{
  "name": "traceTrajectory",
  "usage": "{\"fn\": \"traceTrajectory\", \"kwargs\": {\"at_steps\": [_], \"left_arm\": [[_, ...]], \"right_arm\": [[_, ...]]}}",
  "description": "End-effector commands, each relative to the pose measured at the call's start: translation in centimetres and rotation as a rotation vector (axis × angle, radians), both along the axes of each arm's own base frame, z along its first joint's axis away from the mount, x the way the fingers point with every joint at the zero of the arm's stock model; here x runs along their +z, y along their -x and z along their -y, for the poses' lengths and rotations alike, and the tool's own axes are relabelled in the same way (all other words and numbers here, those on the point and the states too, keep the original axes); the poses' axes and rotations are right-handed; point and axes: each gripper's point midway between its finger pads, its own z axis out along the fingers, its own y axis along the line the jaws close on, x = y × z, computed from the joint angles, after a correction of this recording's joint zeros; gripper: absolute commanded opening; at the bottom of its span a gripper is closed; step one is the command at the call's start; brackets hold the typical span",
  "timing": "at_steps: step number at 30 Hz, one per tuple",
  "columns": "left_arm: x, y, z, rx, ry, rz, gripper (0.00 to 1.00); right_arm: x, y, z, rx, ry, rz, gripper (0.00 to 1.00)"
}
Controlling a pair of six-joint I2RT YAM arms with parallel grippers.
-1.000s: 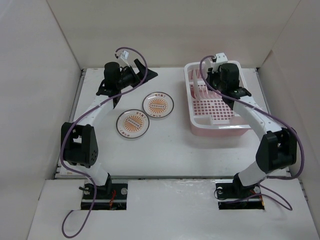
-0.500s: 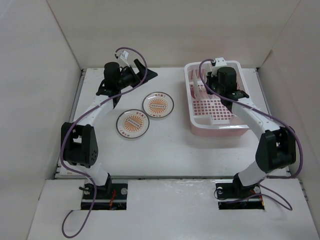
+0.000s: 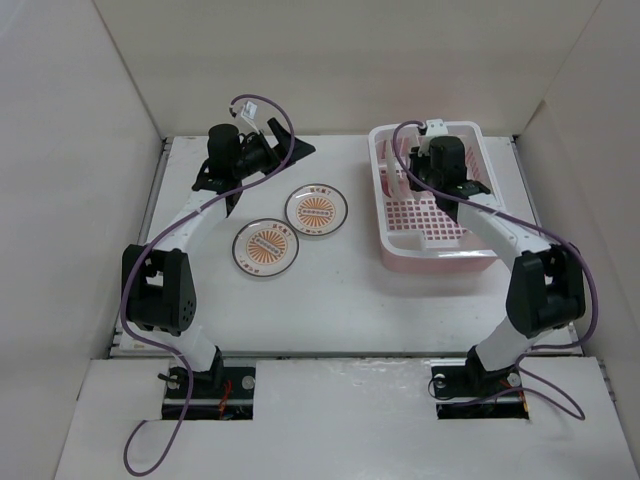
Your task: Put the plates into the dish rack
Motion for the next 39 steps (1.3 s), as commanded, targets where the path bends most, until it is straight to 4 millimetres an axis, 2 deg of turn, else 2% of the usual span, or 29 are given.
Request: {"fn": "traceTrajectory", "kwargs": {"at_steps": [1, 6, 14, 19, 21, 25, 28, 32, 35, 39], "left_arm": [[3.7, 0.4, 0.3, -0.023, 0.017, 0.101, 1.00], [3.3, 0.5, 0.3, -0.025, 0.007, 0.088, 1.00], [3.7, 0.4, 0.3, -0.024, 0.009, 0.097, 1.00], [3.2, 0.2, 0.4, -0.025, 0.007, 0.088, 1.00], [3.5, 0.2, 0.4, -0.025, 0.007, 0.088, 1.00], [2.4, -0.1, 0.4, -0.026, -0.005, 0.067, 1.00], [2.9, -0.2, 0.4, -0.026, -0.003, 0.078, 1.00], [1.8, -0.5, 0.5, -0.026, -0.008, 0.051, 1.00], [2.3, -0.5, 0.5, -0.026, -0.006, 0.060, 1.00], [1.8, -0.7, 0.5, -0.026, -0.008, 0.051, 1.00]], "right_arm": [[3.4, -1.3, -0.6, -0.030, -0.029, 0.126, 0.00], [2.4, -1.6, -0.4, -0.038, -0.010, 0.110, 0.00], [2.4, -1.9, -0.1, -0.055, -0.003, 0.112, 0.00], [2.9, -2.2, -0.4, -0.047, -0.010, 0.121, 0.00], [2.2, -2.2, -0.6, -0.038, -0.008, 0.103, 0.00], [2.0, -2.3, -0.6, -0.038, -0.005, 0.093, 0.00], [1.7, -2.4, -0.8, -0.029, -0.005, 0.083, 0.00], [1.5, -2.1, -1.6, -0.007, 0.005, 0.076, 0.00], [1.0, -2.2, -1.4, -0.023, 0.015, 0.068, 0.00], [0.8, -2.2, -0.9, -0.044, 0.027, 0.061, 0.00]]}}
